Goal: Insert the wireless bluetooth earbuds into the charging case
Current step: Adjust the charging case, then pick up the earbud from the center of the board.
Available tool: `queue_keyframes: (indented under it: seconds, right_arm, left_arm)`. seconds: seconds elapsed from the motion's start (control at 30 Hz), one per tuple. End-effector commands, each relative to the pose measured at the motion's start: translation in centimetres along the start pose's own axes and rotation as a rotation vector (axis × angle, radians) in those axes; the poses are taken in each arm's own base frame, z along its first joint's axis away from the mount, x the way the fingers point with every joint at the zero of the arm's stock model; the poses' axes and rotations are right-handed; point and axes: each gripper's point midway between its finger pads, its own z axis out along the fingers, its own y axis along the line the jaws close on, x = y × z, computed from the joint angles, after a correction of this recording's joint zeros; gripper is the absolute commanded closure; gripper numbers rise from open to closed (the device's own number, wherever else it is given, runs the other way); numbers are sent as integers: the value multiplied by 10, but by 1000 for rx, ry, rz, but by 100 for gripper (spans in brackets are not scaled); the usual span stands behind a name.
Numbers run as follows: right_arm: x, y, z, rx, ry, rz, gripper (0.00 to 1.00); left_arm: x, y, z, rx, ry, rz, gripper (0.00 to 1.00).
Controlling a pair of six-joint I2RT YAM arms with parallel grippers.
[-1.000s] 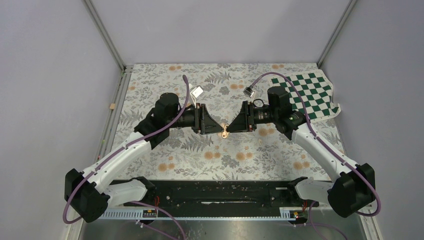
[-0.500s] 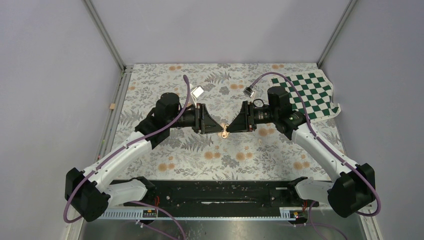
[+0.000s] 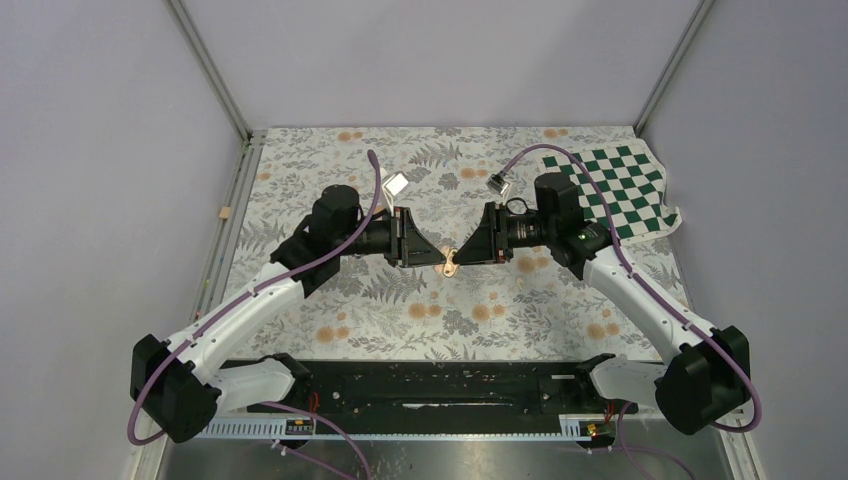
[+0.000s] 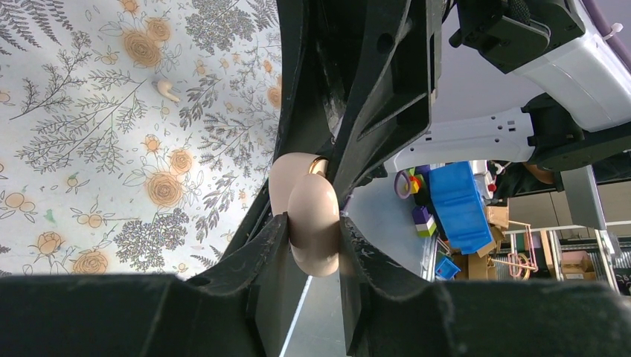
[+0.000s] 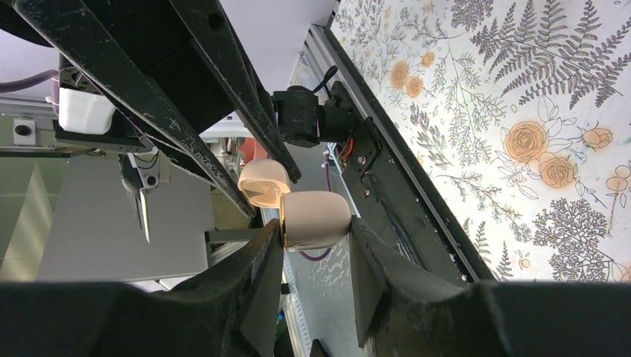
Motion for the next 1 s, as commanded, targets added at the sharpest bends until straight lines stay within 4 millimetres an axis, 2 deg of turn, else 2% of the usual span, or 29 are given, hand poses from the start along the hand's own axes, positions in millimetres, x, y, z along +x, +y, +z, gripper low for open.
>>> queue_keyframes:
  seconds: [0.0, 0.03, 0.1, 0.2, 0.37, 0.43, 0.5, 0.53, 0.6, 0.67, 0.7, 0.73, 0.87, 0.93, 0.97]
  right_arm:
    - [-10, 20, 0, -37, -7, -52, 96]
    - [-10, 20, 1, -36, -8, -52, 85]
    - [-12, 19, 1, -31, -14, -52, 57]
    - [-13, 20, 0, -19, -25, -55, 24]
    - [-19, 10, -14, 94, -87, -77, 1]
    - [-25, -2, -27, 178, -147, -76, 1]
    - [-32, -24, -48, 323, -236, -56, 1]
    - [-33, -39, -60, 408, -277, -50, 1]
    - [-29, -80, -91, 666, -360, -29, 0]
    - [-14, -116, -117, 861, -413, 0, 1]
    - [-4, -130, -123, 913, -429, 21, 4]
    - [6, -145, -128, 966, -444, 55, 11]
    - [45, -194, -127, 1076, -463, 176, 46]
    - [52, -206, -121, 1125, -444, 170, 56]
    - [52, -209, -119, 1157, -432, 151, 56]
  left_arm:
    - [-12, -11, -3, 25, -38, 62, 83]
    - [-12, -10, -3, 18, -38, 62, 83]
    - [-12, -7, -3, -3, -39, 62, 84]
    - [-12, 3, -4, -57, -41, 56, 85]
    - [-12, 30, -8, -183, -47, 23, 86]
    - [-13, 40, -11, -225, -61, 9, 86]
    - [-14, 52, -15, -282, -71, -16, 86]
    - [-13, 60, -16, -312, -72, -36, 86]
    - [-12, 71, -17, -352, -81, -72, 86]
    - [-9, 76, -16, -355, -78, -95, 86]
    - [-9, 76, -15, -353, -80, -102, 86]
    - [-8, 78, -14, -350, -78, -113, 85]
    - [-7, 80, -9, -326, -81, -139, 85]
    - [-6, 81, -7, -317, -75, -151, 85]
    - [-6, 80, -6, -309, -66, -152, 85]
